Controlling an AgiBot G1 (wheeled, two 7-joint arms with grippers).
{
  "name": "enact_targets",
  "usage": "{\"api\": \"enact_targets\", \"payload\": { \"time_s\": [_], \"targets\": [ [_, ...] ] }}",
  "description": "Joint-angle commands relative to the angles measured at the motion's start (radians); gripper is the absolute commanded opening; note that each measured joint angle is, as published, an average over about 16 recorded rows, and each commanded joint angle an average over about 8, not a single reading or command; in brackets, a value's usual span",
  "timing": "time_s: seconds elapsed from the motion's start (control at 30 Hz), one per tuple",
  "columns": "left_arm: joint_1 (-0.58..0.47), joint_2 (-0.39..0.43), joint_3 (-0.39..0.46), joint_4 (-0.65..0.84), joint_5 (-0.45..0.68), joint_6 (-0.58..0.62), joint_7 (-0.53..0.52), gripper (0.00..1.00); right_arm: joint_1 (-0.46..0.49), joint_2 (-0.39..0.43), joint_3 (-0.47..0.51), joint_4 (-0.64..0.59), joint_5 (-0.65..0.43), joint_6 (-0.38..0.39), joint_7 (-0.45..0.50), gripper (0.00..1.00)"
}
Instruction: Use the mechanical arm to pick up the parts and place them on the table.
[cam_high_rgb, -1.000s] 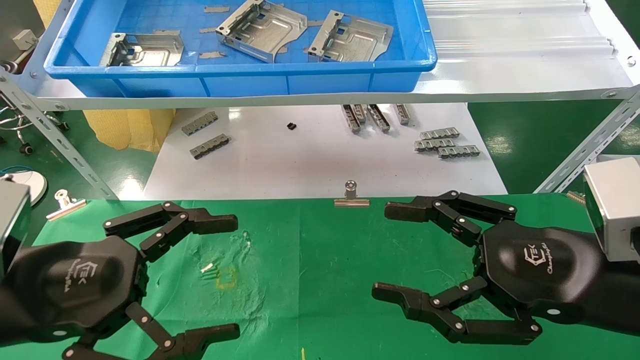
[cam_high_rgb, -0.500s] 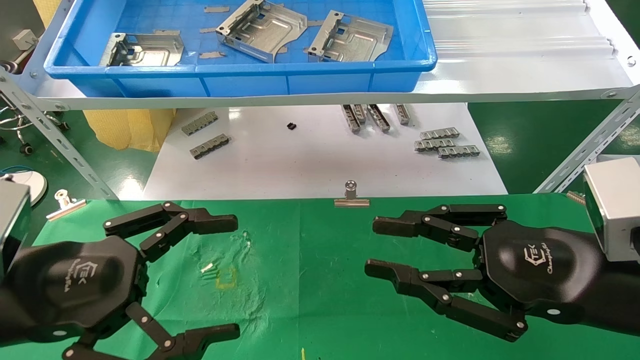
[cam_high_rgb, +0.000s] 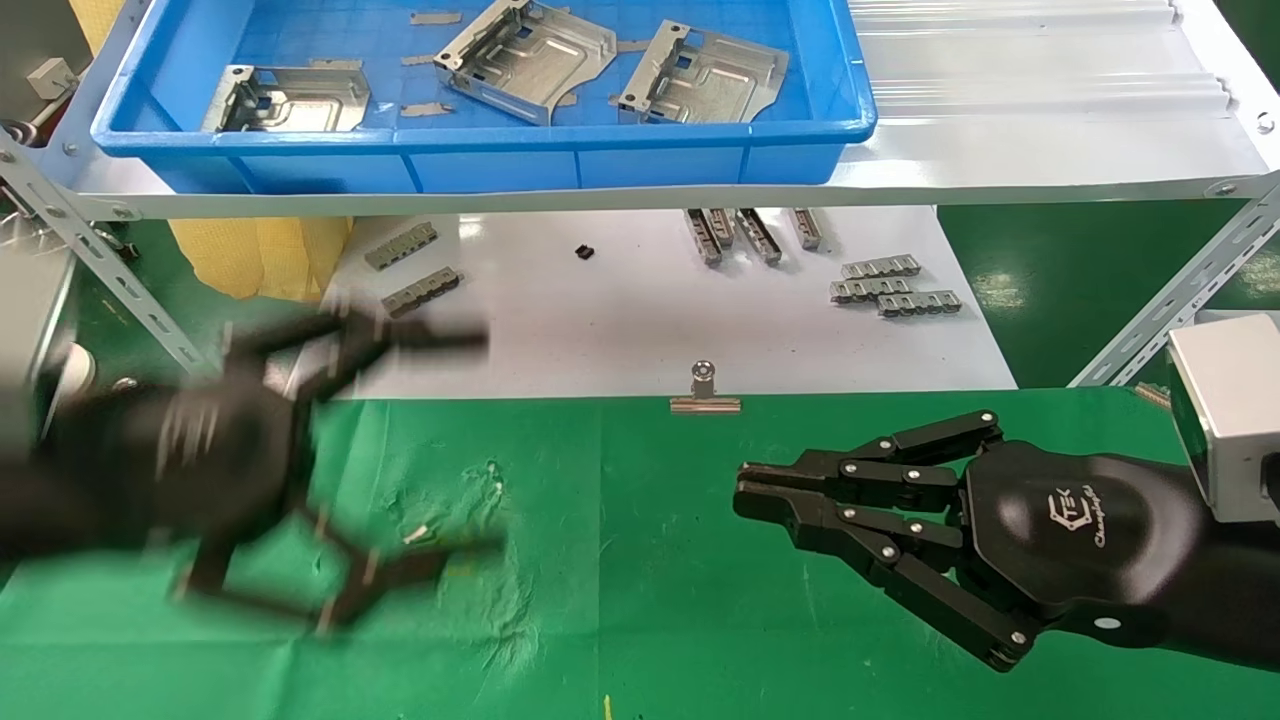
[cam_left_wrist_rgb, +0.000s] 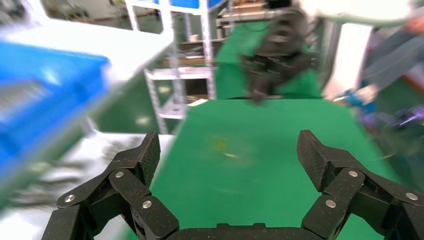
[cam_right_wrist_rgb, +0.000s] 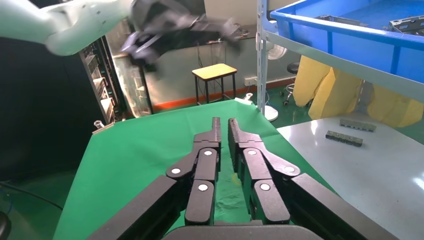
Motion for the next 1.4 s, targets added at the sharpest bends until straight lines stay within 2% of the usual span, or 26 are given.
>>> {"api": "enact_targets", "payload": {
  "time_s": [0.03,0.17,0.3,0.43,0.6,0.63,0.67,0.7,0.73,0.9,0.97,1.0,1.4],
  "targets": [
    [-0.088,0.03,0.016,0.03,0.047,-0.006,-0.006,1.0,0.0,0.0,0.0,0.0,0.0,0.0,0.0,0.0],
    [-0.282,0.159,0.074,0.269,0.186,-0.076,0.036,1.0,0.0,0.0,0.0,0.0,0.0,0.0,0.0,0.0],
    [-0.426,0.289,0.111,0.526,0.296,-0.213,0.093,1.0,0.0,0.0,0.0,0.0,0.0,0.0,0.0,0.0],
    [-0.521,0.392,0.129,0.722,0.357,-0.357,0.128,1.0,0.0,0.0,0.0,0.0,0.0,0.0,0.0,0.0],
    [-0.606,0.484,0.143,0.891,0.395,-0.476,0.134,1.0,0.0,0.0,0.0,0.0,0.0,0.0,0.0,0.0],
    [-0.62,0.5,0.148,0.92,0.403,-0.495,0.13,0.98,0.0,0.0,0.0,0.0,0.0,0.0,0.0,0.0],
    [-0.633,0.514,0.152,0.947,0.41,-0.511,0.125,0.89,0.0,0.0,0.0,0.0,0.0,0.0,0.0,0.01],
    [-0.644,0.528,0.158,0.972,0.419,-0.527,0.118,0.77,0.0,0.0,0.0,0.0,0.0,0.0,0.0,0.04],
    [-0.655,0.541,0.165,0.997,0.43,-0.542,0.11,0.64,0.0,0.0,0.0,0.0,0.0,0.0,0.0,0.12],
    [-0.698,0.584,0.203,1.088,0.485,-0.588,0.064,0.04,0.0,0.0,0.0,0.0,0.0,0.0,0.0,0.74],
    [-0.708,0.593,0.216,1.109,0.504,-0.592,0.047,0.0,0.0,0.0,0.0,0.0,0.0,0.0,0.0,0.95],
    [-0.712,0.595,0.221,1.116,0.511,-0.591,0.04,0.0,0.0,0.0,0.0,0.0,0.0,0.0,0.0,1.0],
    [-0.719,0.595,0.247,1.132,0.548,-0.57,-0.001,0.0,0.0,0.0,0.0,0.0,0.0,0.0,0.0,1.0]
  ]
}}
